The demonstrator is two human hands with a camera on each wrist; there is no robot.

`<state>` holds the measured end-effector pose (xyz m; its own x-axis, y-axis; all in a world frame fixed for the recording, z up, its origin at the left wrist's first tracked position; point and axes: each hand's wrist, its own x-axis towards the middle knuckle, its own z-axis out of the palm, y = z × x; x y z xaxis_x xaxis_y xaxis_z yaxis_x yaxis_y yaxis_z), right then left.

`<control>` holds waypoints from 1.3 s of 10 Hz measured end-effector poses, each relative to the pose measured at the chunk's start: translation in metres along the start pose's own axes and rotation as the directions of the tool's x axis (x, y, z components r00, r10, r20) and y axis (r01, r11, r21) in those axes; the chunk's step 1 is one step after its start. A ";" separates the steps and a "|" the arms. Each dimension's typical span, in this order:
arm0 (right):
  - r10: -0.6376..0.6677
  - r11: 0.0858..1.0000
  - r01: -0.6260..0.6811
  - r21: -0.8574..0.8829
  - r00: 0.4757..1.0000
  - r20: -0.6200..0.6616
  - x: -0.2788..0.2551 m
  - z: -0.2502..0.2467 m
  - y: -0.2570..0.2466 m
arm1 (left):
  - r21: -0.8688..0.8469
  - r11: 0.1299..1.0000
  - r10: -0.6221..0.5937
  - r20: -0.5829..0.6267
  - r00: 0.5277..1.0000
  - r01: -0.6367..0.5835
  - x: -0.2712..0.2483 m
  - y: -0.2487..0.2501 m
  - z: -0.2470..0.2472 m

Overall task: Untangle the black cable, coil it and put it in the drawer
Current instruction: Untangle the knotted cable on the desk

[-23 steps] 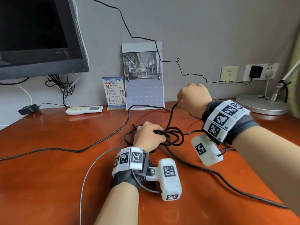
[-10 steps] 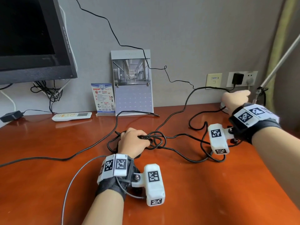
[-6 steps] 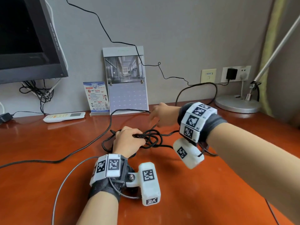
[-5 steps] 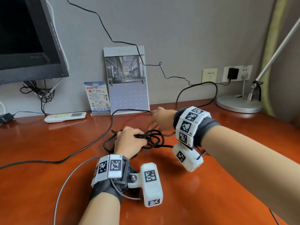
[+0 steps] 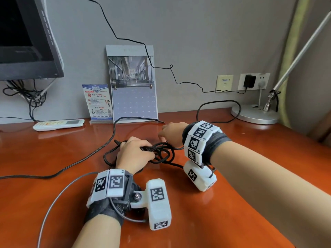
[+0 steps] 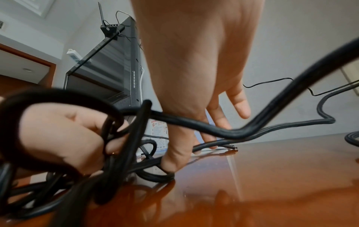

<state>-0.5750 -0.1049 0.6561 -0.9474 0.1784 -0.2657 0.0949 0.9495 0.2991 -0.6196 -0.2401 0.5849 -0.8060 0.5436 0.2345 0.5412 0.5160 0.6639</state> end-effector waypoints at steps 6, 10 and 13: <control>0.416 0.777 -0.094 0.622 0.819 -0.396 -0.004 -0.003 0.052 | -0.099 0.992 -0.089 -0.067 0.994 0.082 0.004 -0.005 0.001; 0.757 -0.095 0.122 0.988 0.654 -0.008 -0.020 -0.018 0.124 | -0.068 0.994 -0.090 -0.061 0.994 0.086 0.004 -0.003 0.001; 0.846 0.328 -0.301 0.895 0.515 -0.137 -0.021 0.031 0.118 | -0.073 0.995 -0.076 -0.045 0.996 0.072 0.001 -0.001 0.000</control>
<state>-0.5348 0.0117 0.6688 -0.4493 0.8600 0.2420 0.5901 0.4891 -0.6423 -0.6208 -0.2401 0.5848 -0.8544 0.4730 0.2150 0.4628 0.5045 0.7289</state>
